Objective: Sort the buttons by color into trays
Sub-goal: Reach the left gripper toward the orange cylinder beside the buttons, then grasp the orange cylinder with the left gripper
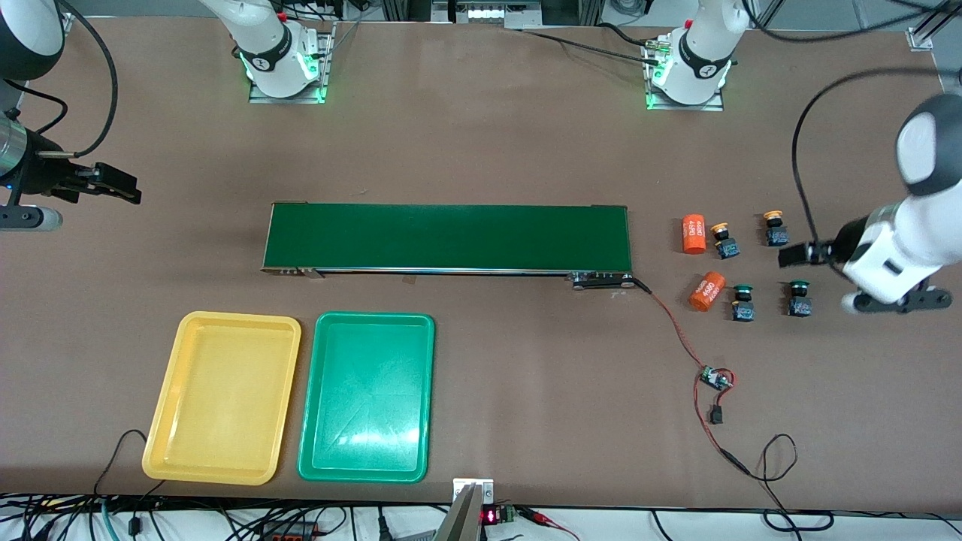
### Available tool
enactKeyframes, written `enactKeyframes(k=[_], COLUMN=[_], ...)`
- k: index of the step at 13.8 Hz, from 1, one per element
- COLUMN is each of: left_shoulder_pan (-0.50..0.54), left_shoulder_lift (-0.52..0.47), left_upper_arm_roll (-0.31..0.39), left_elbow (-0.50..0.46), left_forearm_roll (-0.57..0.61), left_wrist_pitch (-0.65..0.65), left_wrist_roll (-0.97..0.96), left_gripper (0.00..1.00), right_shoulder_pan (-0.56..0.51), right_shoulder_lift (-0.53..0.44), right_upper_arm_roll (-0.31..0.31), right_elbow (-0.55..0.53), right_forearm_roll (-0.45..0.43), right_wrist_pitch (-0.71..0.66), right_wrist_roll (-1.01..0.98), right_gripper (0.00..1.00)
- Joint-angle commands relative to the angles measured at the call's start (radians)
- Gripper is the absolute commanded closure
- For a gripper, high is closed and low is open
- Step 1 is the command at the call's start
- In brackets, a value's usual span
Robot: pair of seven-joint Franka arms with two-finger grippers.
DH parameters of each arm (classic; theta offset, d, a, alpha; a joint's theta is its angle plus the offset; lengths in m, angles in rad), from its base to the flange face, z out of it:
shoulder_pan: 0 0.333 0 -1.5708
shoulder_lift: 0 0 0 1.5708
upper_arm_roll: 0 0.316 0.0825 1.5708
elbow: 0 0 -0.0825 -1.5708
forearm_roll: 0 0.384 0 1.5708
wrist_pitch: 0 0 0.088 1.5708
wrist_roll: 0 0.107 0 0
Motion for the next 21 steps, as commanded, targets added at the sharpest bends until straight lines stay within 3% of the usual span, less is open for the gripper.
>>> enactKeyframes(k=[1, 3, 6, 12, 16, 21], left_shoulder_pan=[0.019, 0.019, 0.018, 0.005, 0.002, 0.005], left_shoulder_lift=[0.042, 0.074, 0.135, 0.206, 0.226, 0.269], left_upper_arm_roll=[-0.001, -0.001, -0.003, -0.023, -0.070, -0.079], left_elbow=[-0.077, -0.120, -0.140, -0.150, -0.150, -0.153], left_forearm_roll=[-0.007, -0.012, -0.019, -0.018, -0.016, -0.019], left_wrist_pitch=[0.112, 0.187, 0.222, 0.235, 0.256, 0.331], left_wrist_roll=[0.007, 0.013, 0.282, 0.560, 0.601, 0.663], left_gripper=[0.00, 0.00, 0.00, 0.00, 0.00, 0.00], right_shoulder_pan=[-0.006, -0.005, -0.005, -0.006, -0.008, -0.008], right_shoulder_lift=[0.010, 0.010, 0.010, 0.010, 0.012, 0.012], right_upper_arm_roll=[0.003, 0.003, 0.001, 0.001, 0.001, 0.001], right_elbow=[0.020, 0.018, 0.020, 0.018, 0.018, 0.020], right_forearm_roll=[0.010, 0.013, 0.015, 0.016, 0.016, 0.016], right_wrist_pitch=[-0.003, -0.003, -0.002, -0.002, -0.002, -0.002], right_wrist_roll=[-0.019, -0.005, -0.001, 0.004, 0.004, 0.002], right_gripper=[0.00, 0.00, 0.00, 0.00, 0.00, 0.00])
